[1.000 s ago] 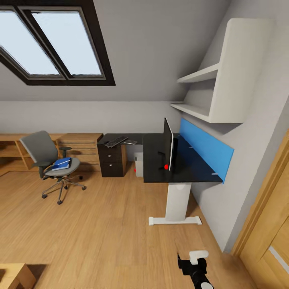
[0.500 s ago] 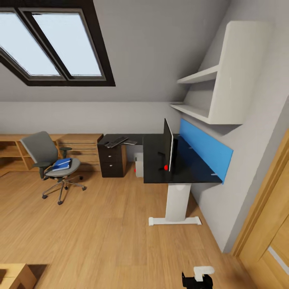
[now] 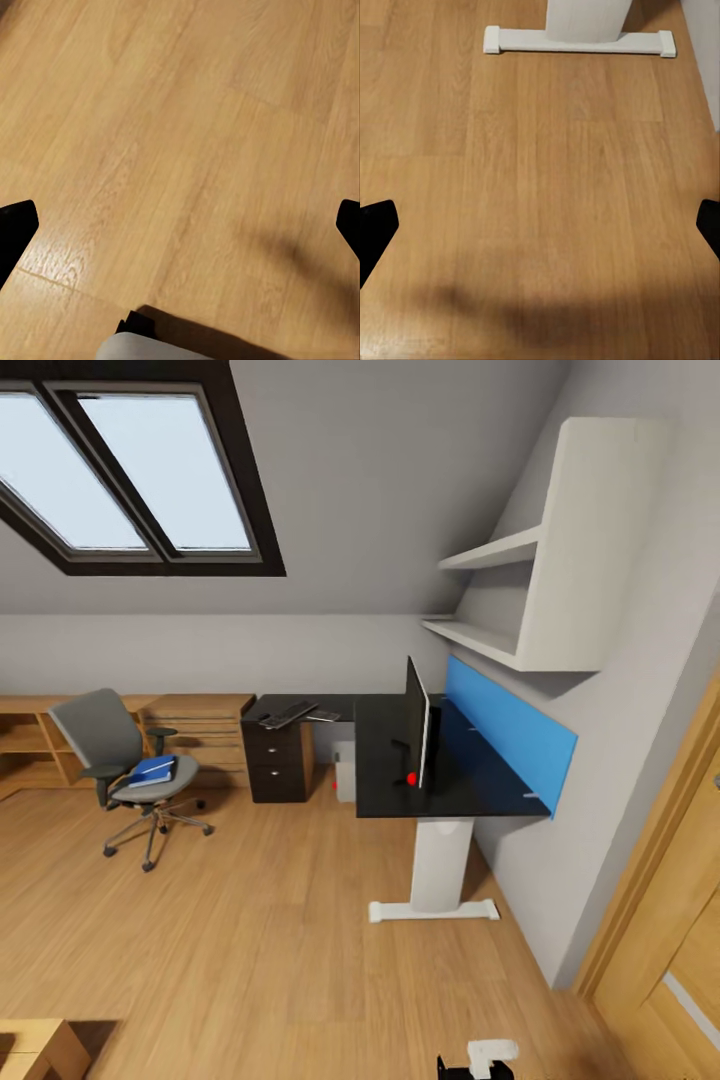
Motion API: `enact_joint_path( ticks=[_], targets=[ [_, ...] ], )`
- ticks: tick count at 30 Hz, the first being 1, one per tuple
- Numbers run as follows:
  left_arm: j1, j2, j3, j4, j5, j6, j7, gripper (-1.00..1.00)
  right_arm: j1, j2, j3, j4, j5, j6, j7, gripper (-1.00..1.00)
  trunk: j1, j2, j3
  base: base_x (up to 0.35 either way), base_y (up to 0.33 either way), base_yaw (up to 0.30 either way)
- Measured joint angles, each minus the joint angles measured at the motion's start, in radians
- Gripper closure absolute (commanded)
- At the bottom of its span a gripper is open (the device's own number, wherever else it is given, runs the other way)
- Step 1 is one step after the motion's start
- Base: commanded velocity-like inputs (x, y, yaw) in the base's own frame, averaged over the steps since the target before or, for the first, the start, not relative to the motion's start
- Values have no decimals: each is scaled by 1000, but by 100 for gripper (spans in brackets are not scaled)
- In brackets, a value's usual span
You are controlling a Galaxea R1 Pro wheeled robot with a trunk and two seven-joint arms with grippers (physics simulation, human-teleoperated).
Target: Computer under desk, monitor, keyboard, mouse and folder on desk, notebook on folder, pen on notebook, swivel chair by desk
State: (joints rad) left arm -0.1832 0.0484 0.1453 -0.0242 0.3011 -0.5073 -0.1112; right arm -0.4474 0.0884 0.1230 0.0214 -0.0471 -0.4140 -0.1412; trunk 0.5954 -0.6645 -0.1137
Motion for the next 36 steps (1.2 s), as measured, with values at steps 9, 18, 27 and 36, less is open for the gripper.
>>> enact_joint_path(
  ticks=[9,18,27,36],
  targets=[
    [0,1,0,0,0,1,-3,-100,11,4,-1,-2,1,-4,0,-100,0,0,0,0,8,-53],
    [0,1,0,0,1,1,-4,-100,12,5,-1,-2,2,-3,1,-100,0,0,0,94,231,-16],
    [0,1,0,0,1,1,-4,-100,12,3,-1,-2,2,-4,1,-100,0,0,0,143,287,-33],
    [0,1,-1,0,1,0,-4,-100,12,2,-1,-2,2,-4,1,-100,0,0,0,150,295,-1]
  ],
)
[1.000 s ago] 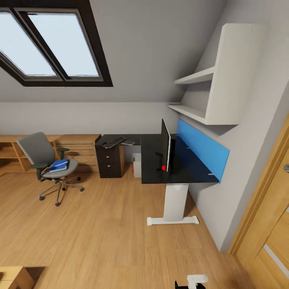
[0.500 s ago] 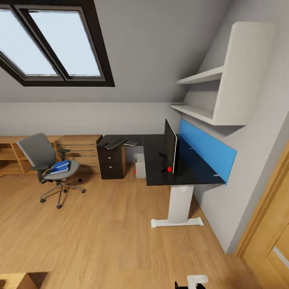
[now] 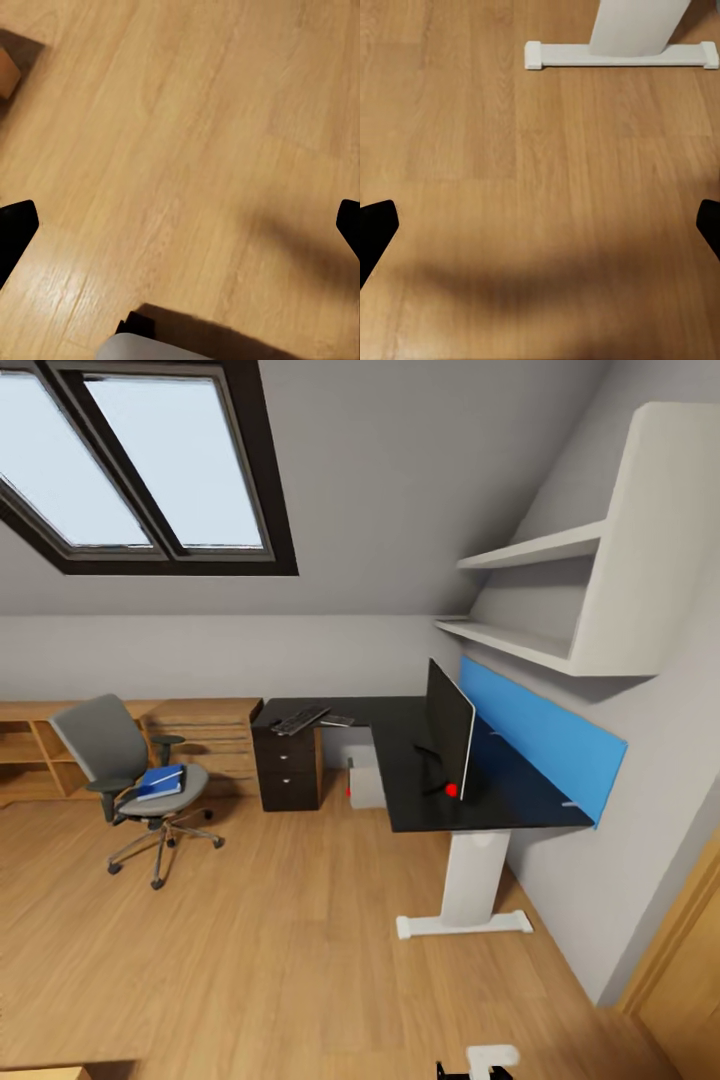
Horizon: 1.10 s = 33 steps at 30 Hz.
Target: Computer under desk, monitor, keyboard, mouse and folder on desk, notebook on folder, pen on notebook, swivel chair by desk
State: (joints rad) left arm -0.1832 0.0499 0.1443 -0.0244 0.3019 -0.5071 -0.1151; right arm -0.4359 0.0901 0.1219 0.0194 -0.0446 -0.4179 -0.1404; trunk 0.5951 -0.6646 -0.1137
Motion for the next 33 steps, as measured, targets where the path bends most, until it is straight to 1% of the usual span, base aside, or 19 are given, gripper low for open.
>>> enact_joint_path(
  ticks=[15,26,33],
  targets=[
    [0,1,0,0,0,-1,0,-100,0,0,0,0,0,1,0,-100,0,0,-1,71,319,0],
    [0,1,0,0,0,0,0,-100,0,0,0,1,0,0,0,-100,0,0,-17,93,293,0],
    [0,1,0,0,0,0,0,-100,0,0,0,1,0,0,0,-100,0,0,-29,237,228,-52]
  ],
)
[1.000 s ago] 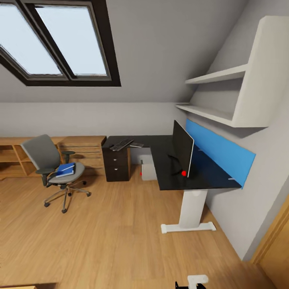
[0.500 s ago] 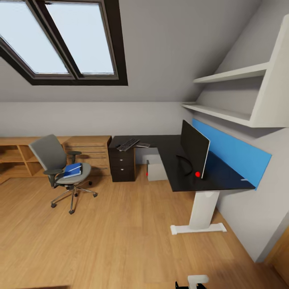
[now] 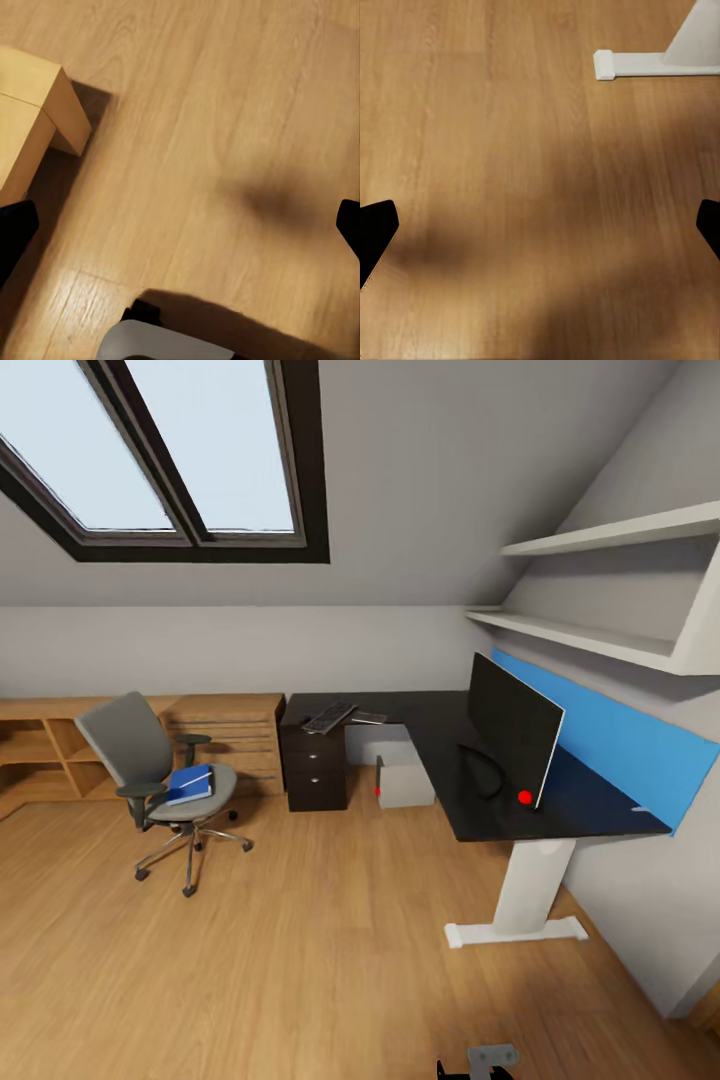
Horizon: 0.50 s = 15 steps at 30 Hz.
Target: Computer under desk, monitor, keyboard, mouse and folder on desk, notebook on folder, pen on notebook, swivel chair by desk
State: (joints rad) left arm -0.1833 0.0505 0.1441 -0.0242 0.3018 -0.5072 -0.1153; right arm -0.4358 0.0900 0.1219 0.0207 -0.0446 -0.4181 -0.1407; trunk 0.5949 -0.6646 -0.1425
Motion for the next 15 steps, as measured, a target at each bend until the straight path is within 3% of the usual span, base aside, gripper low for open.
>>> enact_joint_path(
  ticks=[6,15],
  targets=[
    [0,0,0,0,0,0,0,-100,0,0,0,0,0,0,0,-100,0,0,-9,309,128,-139],
    [0,0,0,0,0,0,0,-100,0,0,0,0,0,0,0,-100,0,0,-21,331,22,-161]
  ],
)
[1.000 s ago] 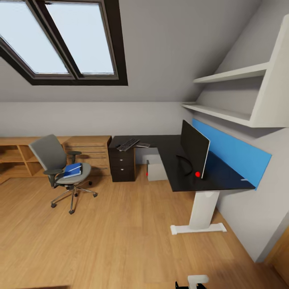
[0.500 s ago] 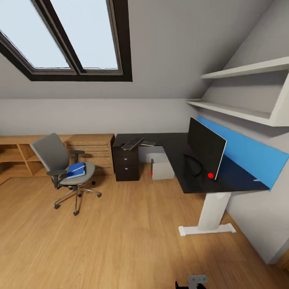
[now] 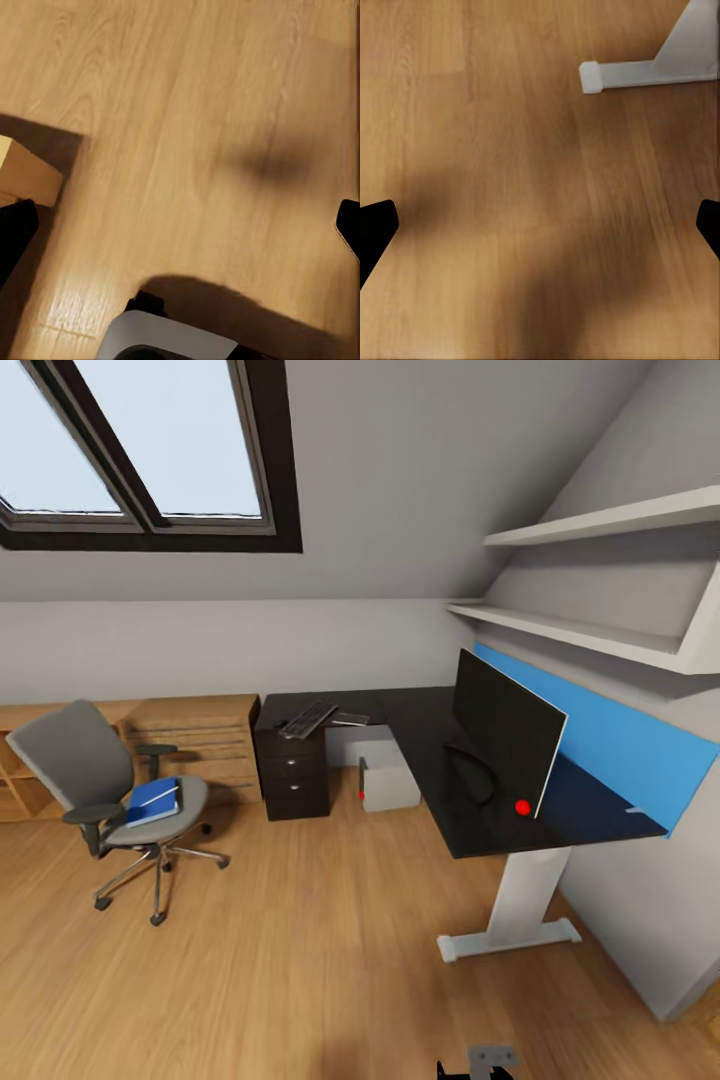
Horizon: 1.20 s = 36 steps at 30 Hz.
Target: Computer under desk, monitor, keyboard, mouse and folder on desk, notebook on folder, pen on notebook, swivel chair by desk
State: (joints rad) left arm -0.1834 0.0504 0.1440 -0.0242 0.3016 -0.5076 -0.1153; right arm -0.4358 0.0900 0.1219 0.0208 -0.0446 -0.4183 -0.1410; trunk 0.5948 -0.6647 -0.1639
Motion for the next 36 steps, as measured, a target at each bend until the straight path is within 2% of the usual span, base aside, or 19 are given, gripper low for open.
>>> enact_joint_path(
  ticks=[7,15,30,36],
  targets=[
    [0,0,0,0,0,0,0,-100,0,1,0,0,0,0,0,-100,0,0,-9,335,2,-158],
    [0,0,0,0,0,0,0,-100,1,4,0,0,0,0,0,-100,0,0,-11,335,0,-24],
    [0,0,0,0,0,0,0,-100,1,6,2,0,1,0,0,-100,0,0,-24,335,0,199],
    [0,0,0,0,0,0,0,-100,1,6,0,0,1,0,0,-100,0,0,-30,336,0,57]
  ],
)
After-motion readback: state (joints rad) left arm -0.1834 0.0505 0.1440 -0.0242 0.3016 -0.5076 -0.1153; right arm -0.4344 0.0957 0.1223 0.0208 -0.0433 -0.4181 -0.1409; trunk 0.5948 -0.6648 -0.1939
